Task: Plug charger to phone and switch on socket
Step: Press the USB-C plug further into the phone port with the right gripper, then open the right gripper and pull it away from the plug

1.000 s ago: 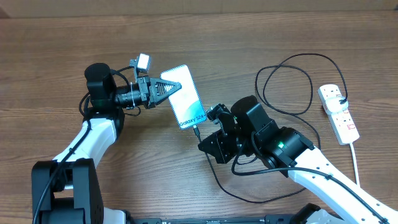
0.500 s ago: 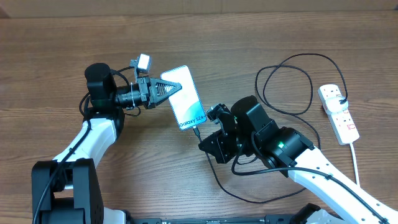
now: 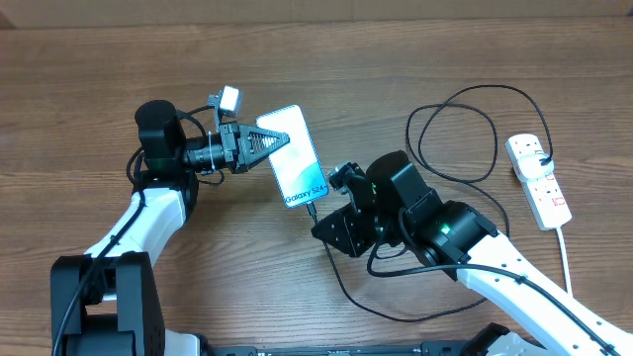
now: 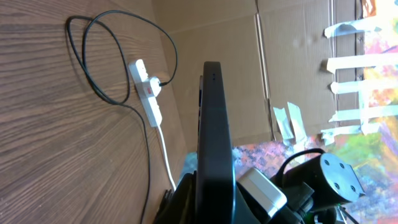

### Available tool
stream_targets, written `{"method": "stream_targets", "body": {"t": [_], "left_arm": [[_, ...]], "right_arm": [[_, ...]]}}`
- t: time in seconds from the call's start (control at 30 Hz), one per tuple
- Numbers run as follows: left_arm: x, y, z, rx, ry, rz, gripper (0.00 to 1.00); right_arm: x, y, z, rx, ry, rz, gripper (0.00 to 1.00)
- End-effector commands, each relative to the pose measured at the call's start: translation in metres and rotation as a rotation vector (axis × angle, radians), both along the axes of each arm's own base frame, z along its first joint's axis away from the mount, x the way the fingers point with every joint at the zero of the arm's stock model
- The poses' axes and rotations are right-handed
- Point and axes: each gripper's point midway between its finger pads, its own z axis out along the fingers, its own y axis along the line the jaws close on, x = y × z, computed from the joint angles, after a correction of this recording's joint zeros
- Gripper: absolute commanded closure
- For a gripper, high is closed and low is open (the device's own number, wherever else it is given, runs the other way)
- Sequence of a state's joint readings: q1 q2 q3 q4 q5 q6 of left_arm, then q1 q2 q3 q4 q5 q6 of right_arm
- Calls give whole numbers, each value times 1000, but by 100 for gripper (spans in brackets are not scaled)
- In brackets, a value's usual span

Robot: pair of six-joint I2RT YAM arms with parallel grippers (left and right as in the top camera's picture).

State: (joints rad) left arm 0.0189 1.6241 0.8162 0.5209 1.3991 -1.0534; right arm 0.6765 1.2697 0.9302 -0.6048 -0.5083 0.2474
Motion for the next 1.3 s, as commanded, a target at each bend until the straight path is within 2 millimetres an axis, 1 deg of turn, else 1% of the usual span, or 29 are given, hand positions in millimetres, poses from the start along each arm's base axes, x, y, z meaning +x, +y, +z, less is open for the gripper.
{"method": "stream_targets", "body": {"t": [0.0, 0.13, 0.27, 0.37, 0.43, 0.5, 0.63, 0.77, 1.03, 1.1, 1.13, 1.2, 1.27], "left_arm": [[-2, -4, 8, 3, -73, -31, 96], [2, -3, 7, 10, -72, -7, 96], [4, -2, 1, 16, -26, 13, 96], [5, -2, -1, 19, -15, 21, 96], [5, -2, -1, 19, -15, 21, 96], [5, -4, -1, 20, -13, 19, 96], [4, -10, -2, 24, -10, 15, 96], [6, -12, -3, 25, 16, 27, 96], [6, -12, -3, 25, 16, 27, 96], [4, -12, -2, 23, 13, 20, 96], [3, -13, -2, 22, 1, 9, 96], [-4, -14, 1, 13, -22, -32, 96], [-10, -17, 2, 6, -38, -66, 96]], "right_arm": [[0, 0, 1, -5, -8, 5, 59], [4, 3, 5, 10, -29, 4, 53], [10, 7, 11, 33, -64, 0, 53], [14, 6, 10, 23, -82, -16, 55], [18, 3, 8, 4, -97, -37, 62], [20, 2, 8, -1, -103, -43, 68], [22, 2, 8, -6, -109, -49, 69], [23, 3, 9, -1, -114, -49, 69], [24, 4, -6, -29, -79, -48, 85], [27, 6, -3, -17, -94, -49, 91], [31, 9, 1, 2, -117, -50, 96], [38, 15, 10, 37, -157, -52, 96], [41, 17, 14, 53, -176, -53, 96]]}}
